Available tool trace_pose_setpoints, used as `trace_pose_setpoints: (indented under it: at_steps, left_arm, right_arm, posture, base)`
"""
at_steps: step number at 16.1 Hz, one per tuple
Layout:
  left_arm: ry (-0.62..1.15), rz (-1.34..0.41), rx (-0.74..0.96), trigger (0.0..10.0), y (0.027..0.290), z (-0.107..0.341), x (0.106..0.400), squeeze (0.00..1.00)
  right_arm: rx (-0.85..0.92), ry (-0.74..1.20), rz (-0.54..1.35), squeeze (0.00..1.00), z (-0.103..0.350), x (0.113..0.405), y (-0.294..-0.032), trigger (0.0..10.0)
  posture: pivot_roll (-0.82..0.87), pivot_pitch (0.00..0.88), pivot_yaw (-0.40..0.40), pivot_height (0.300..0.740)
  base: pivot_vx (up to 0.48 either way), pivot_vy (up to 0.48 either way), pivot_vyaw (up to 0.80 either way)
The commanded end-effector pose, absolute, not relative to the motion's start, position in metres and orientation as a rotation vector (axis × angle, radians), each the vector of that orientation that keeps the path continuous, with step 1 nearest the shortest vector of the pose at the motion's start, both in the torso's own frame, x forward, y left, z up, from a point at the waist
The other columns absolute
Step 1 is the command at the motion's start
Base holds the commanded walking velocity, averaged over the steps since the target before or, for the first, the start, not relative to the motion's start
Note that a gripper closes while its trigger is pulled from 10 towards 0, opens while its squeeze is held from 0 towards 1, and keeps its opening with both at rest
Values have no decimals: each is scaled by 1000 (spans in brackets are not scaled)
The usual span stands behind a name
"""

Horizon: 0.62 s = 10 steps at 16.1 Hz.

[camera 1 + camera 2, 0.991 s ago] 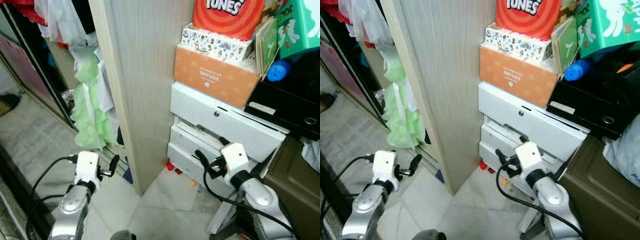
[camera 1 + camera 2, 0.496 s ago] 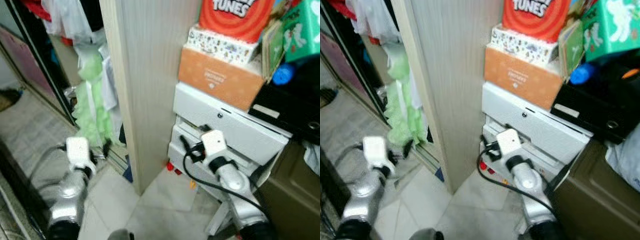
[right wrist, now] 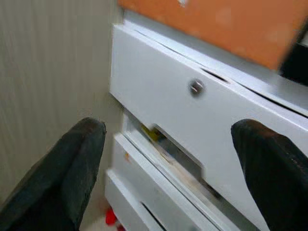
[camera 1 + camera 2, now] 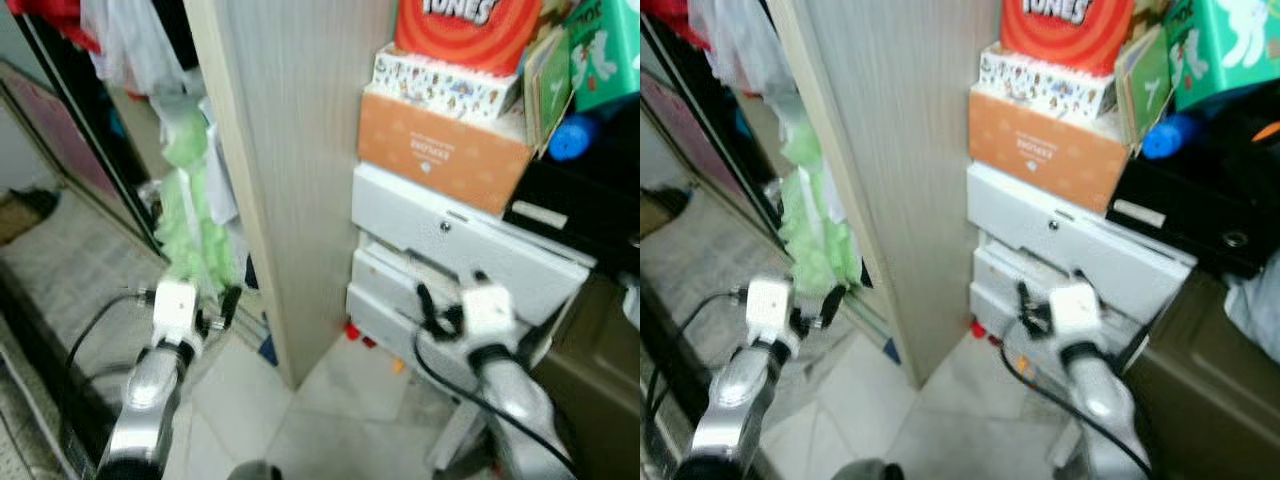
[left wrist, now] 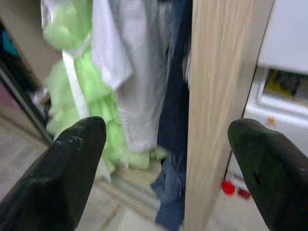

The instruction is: Clean up the room

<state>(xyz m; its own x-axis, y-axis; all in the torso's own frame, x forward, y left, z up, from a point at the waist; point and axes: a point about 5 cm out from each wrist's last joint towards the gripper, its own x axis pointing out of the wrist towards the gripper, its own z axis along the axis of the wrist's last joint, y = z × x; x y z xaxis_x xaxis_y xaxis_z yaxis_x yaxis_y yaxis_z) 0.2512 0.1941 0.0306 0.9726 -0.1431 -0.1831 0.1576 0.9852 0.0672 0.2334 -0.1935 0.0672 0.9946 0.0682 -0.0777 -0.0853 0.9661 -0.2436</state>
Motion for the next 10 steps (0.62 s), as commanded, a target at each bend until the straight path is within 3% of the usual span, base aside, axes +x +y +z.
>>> trace_pose_setpoints:
  at_steps: [1, 4, 6, 10]
  left_arm:
    - [173, -148, 108, 10000, 193, 32, 249, 0]
    - [161, -95, 130, 10000, 193, 32, 239, 0]
    - [150, -138, 152, 10000, 194, 38, 233, 0]
    - [164, -79, 166, 10000, 208, 39, 203, 0]
  right_arm:
    - [-284, 35, 84, 0, 71, 232, -193, 10000]
    - [-271, -5, 10, 0, 71, 233, -190, 10000]
    - [-160, 33, -32, 0, 71, 236, -183, 10000]
    - [-98, 48, 2, 0, 67, 231, -177, 10000]
  posture:
    - [-73, 0, 65, 740]
    - [-42, 0, 6, 740]
    - [-27, 0, -21, 740]
    - [-27, 0, -5, 740]
  base:
    - [0, 0, 0]
    - [0, 0, 0]
    - [0, 0, 0]
    - [0, 0, 0]
